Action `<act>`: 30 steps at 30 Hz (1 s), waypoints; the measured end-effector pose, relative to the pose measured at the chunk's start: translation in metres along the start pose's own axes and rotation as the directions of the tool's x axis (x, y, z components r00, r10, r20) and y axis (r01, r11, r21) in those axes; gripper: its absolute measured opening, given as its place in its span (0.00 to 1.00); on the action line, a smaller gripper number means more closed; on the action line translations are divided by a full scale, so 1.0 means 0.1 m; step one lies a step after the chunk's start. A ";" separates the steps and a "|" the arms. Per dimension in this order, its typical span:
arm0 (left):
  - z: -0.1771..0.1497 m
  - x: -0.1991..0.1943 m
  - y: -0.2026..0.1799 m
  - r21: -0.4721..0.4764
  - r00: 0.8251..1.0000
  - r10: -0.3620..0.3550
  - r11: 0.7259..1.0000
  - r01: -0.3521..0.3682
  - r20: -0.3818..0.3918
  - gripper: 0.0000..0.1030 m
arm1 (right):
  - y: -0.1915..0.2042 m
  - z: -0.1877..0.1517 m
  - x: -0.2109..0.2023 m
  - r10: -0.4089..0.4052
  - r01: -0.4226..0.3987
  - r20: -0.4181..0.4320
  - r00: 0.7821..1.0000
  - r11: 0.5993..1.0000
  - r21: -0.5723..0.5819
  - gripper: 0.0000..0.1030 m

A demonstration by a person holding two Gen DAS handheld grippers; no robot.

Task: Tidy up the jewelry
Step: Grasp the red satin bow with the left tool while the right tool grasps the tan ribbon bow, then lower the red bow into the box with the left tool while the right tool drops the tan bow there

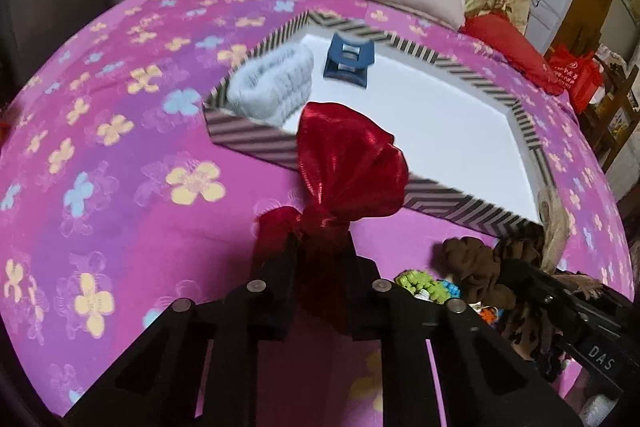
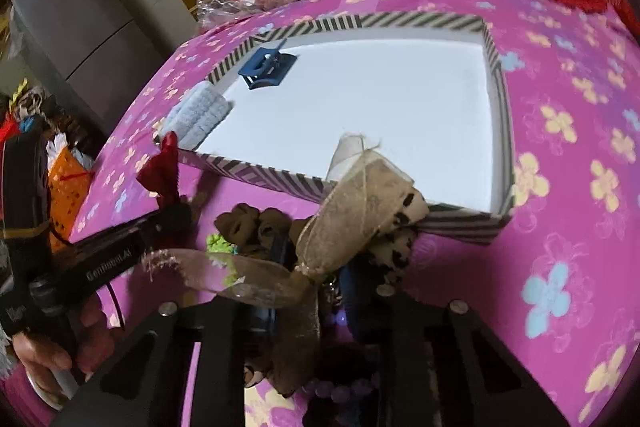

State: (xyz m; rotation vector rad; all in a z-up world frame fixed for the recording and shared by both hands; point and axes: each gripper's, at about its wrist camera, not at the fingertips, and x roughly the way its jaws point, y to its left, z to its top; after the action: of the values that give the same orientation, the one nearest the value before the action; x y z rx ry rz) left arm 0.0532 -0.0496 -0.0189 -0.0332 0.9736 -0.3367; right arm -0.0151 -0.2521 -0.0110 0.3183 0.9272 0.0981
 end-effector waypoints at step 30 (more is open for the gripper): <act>0.83 0.36 -0.23 0.003 0.999 0.003 1.000 -0.003 -0.035 0.25 | 0.16 1.67 0.47 -0.110 0.112 0.027 0.994 0.981 -0.156 0.22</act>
State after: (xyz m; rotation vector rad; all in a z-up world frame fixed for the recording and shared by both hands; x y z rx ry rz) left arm 0.1331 -0.0927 0.0030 -0.0229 1.0076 -0.3367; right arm 0.1477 -0.2642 0.0512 0.1204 0.9117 0.0653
